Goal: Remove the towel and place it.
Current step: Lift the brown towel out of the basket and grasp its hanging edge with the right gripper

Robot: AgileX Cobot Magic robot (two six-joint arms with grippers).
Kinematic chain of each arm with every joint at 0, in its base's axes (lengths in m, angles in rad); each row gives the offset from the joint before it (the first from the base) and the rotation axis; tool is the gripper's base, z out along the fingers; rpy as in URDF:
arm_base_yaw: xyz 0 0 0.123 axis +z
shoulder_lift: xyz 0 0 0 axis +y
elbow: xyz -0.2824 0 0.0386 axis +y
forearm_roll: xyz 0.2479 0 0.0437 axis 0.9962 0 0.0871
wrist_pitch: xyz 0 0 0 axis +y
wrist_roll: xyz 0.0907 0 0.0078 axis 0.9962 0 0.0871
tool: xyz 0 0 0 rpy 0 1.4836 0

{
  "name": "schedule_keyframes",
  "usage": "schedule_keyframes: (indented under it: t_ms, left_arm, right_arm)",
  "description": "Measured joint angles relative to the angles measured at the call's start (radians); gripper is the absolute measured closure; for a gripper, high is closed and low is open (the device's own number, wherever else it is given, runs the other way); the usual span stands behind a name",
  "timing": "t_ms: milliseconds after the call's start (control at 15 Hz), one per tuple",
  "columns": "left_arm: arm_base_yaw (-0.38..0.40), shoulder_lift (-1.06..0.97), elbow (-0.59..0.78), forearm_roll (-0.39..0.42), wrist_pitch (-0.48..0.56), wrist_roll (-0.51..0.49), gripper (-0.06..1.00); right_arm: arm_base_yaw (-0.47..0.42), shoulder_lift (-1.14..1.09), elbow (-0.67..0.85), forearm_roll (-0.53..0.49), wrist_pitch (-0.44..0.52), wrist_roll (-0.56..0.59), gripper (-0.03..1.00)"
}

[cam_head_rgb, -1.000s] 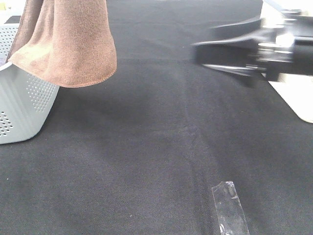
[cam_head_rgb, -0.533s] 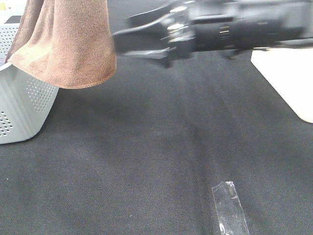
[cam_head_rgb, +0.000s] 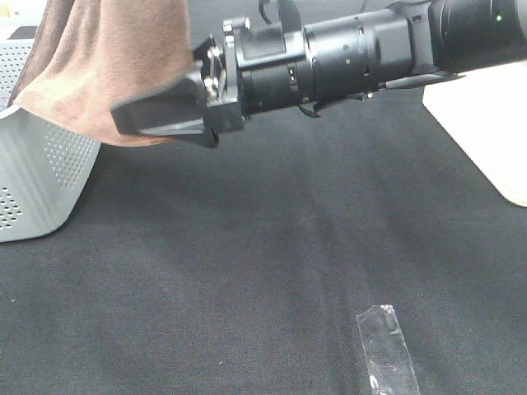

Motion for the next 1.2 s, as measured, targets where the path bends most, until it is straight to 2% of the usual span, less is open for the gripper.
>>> schedule_keyframes:
  t_ms: [67,200,267,333,467,533,600,667,933,1067,1200]
  left_arm:
    - [0.000,0.000,0.000,0.010,-0.001,0.000,0.94]
    - [0.000,0.000,0.000,0.032,-0.001,0.000,0.94]
    - [0.000,0.000,0.000,0.041,-0.001,0.000,0.94]
    - [0.000,0.000,0.000,0.054,-0.001,-0.003,0.94]
    - [0.000,0.000,0.000,0.056,-0.001,-0.008,0.94]
    - [0.000,0.000,0.000,0.056,-0.001,-0.008,0.94]
    - [0.000,0.000,0.000,0.056,-0.001,-0.012,0.94]
    - [0.000,0.000,0.000,0.061,-0.001,-0.020,0.94]
    - [0.001,0.000,0.000,0.066,-0.001,-0.038,0.94]
    - [0.001,0.000,0.000,0.066,-0.001,-0.072,0.94]
    - [0.001,0.000,0.000,0.066,-0.003,-0.166,0.94]
  right_arm:
    - [-0.003,0.000,0.000,-0.020,0.000,0.009,0.18]
    - [-0.023,0.000,0.000,-0.050,0.002,0.049,0.35]
    - [-0.042,-0.003,0.000,-0.063,0.001,0.067,0.45]
    - [-0.074,-0.034,0.000,-0.067,0.007,0.092,0.58]
    - [-0.083,-0.059,-0.005,-0.078,0.018,0.102,0.68]
    - [-0.083,-0.059,-0.005,-0.078,0.018,0.102,0.68]
    - [-0.082,-0.062,-0.006,-0.081,0.028,0.102,0.73]
    - [-0.082,-0.062,-0.006,-0.117,0.045,0.105,0.93]
    - [-0.082,-0.062,-0.006,-0.129,0.056,0.186,0.96]
    - [-0.083,-0.071,-0.009,-0.136,0.021,0.336,0.96]
    - [-0.098,-0.121,-0.034,-0.219,-0.025,0.526,0.96]
